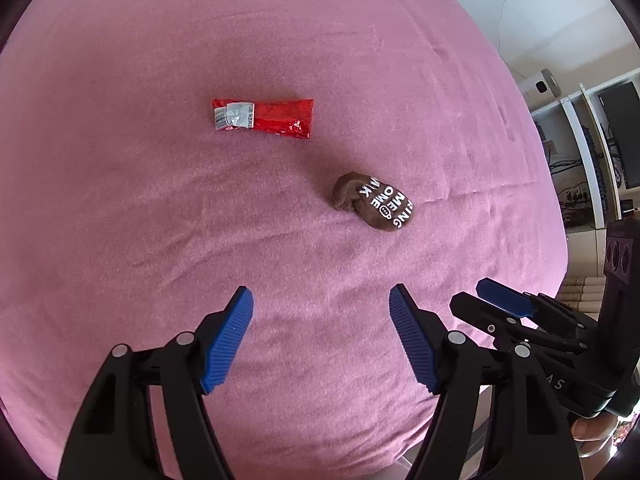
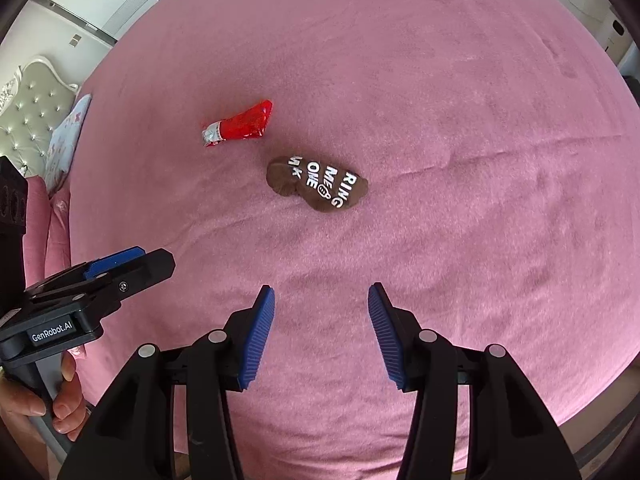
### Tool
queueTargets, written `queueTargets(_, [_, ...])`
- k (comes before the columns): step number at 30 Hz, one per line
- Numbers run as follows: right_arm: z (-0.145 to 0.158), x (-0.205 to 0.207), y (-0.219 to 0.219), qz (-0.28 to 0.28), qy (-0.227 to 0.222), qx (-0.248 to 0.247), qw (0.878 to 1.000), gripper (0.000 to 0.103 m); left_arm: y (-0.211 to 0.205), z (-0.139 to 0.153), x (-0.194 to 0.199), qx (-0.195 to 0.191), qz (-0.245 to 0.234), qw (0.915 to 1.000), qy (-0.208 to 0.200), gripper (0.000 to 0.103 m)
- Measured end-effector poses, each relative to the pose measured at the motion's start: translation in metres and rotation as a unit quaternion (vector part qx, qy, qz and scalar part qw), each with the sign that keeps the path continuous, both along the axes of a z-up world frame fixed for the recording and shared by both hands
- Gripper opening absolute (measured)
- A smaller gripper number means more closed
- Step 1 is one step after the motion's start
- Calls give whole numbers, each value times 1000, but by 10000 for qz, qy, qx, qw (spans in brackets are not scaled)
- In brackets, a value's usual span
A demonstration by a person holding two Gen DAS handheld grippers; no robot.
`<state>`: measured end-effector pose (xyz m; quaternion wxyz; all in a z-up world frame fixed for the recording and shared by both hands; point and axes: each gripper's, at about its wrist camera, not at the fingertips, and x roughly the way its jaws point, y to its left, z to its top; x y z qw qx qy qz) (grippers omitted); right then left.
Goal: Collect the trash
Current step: 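Move both grippers back over the red wrapper and brown sock on the bed, then grasp the red wrapper with the left gripper while the right gripper grasps the brown 'RING ME' sock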
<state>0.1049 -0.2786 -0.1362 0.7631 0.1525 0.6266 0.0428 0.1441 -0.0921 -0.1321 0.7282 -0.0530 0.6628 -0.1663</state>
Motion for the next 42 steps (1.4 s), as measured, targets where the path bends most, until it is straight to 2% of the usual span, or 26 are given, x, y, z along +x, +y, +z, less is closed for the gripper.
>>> queueTargets(8, [-36, 57, 10, 255, 193, -86, 9995, 49, -2, -37, 47, 133, 5, 9996, 266, 70])
queueTargets(14, [-59, 93, 20, 423, 336, -160, 9984, 49, -2, -54, 75, 302, -125, 9990, 315, 70])
queueTargets(18, [-74, 108, 26, 513, 487, -184, 9973, 49, -3, -61, 92, 478, -332, 9979, 281, 70])
queueTargets(24, [-89, 111, 26, 378, 614, -157, 9973, 48, -6, -67, 116, 648, -619, 9958, 191, 70])
queueTargets(26, [-89, 109, 25, 281, 591, -322, 9973, 36, -9, -67, 123, 721, -768, 9944, 113, 70])
queueTargets(27, [-89, 110, 23, 199, 581, -342, 9975, 26, -11, -68, 126, 755, -842, 9935, 80, 71])
queueTargets(29, [-88, 107, 12, -69, 565, -44, 9984, 14, -15, -69, 135, 814, -1007, 9916, 22, 72])
queueTargets(32, [-89, 101, -6, -540, 583, 403, 9960, 12, -22, -72, 145, 885, -1210, 9887, -28, 72])
queueTargets(35, [-86, 97, -15, -802, 560, 616, 9933, 12, -30, -74, 153, 889, -1388, 9863, -77, 73])
queueTargets(38, [-83, 91, -21, -938, 562, 776, 9910, 12, -38, -84, 161, 979, -1576, 9826, -119, 75])
queueTargets(42, [-85, 85, -22, -1016, 639, 850, 9891, 12, -51, -95, 168, 1098, -1954, 9745, -107, 83])
